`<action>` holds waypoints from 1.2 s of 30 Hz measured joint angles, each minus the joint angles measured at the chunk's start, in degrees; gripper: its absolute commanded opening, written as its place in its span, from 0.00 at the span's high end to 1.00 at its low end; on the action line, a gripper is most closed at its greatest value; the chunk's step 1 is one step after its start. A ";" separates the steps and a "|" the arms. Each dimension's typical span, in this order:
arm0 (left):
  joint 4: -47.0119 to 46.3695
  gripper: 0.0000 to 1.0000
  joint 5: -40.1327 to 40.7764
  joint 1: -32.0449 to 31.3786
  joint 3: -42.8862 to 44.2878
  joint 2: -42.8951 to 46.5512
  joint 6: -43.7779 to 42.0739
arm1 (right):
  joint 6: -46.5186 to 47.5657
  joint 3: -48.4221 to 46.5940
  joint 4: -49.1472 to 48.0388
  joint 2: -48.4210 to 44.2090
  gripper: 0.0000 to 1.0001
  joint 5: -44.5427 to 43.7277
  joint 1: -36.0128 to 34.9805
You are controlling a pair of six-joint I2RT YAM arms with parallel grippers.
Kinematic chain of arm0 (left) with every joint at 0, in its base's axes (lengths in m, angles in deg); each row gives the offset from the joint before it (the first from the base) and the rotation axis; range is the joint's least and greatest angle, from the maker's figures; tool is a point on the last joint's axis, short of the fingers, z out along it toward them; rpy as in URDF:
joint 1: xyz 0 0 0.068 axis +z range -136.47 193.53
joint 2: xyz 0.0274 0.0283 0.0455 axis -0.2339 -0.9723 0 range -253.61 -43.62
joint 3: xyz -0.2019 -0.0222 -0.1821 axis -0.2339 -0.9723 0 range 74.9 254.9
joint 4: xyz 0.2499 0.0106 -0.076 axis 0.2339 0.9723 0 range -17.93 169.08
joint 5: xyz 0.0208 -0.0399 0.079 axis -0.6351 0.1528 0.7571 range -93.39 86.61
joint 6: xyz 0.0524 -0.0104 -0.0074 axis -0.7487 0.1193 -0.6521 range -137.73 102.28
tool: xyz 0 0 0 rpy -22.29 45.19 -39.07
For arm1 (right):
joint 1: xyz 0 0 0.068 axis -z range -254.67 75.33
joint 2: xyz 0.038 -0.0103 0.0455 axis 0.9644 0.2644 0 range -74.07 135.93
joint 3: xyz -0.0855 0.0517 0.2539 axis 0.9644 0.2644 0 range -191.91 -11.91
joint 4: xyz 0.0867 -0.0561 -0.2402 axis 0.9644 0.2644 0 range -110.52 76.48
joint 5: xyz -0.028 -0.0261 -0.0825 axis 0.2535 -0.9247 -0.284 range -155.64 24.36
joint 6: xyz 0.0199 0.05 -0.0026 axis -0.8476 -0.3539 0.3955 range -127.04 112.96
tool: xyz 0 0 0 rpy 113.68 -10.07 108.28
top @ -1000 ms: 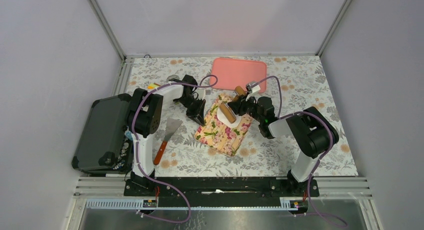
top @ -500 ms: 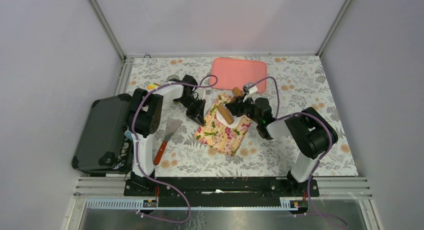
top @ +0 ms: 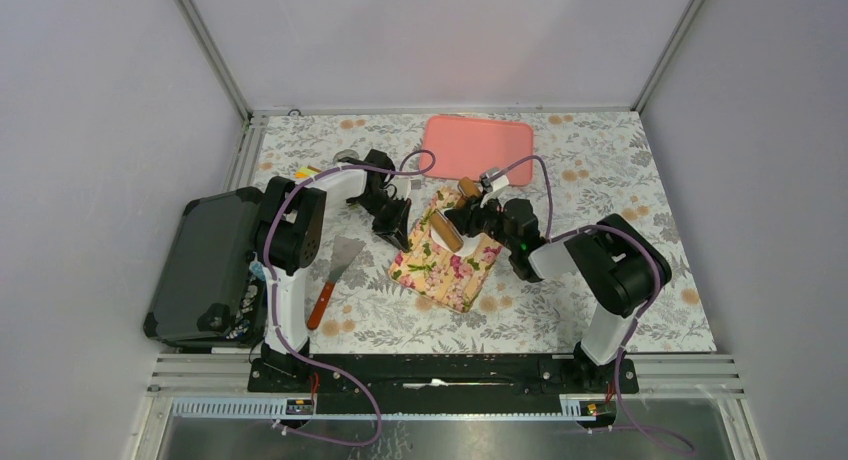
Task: Roll out the dumpling wrappers from the dough
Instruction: Flatten out the dough on the work surface.
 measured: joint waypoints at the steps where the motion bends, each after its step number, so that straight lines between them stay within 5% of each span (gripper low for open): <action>1: 0.00 1.00 0.00 0.00 0.00 0.00 0.00 | -0.04 -0.04 -0.07 0.11 1.00 0.00 -0.04; 36: -0.87 1.00 -0.35 0.17 -0.74 0.44 0.04 | -1.53 -0.02 -3.21 2.32 1.00 0.09 -3.04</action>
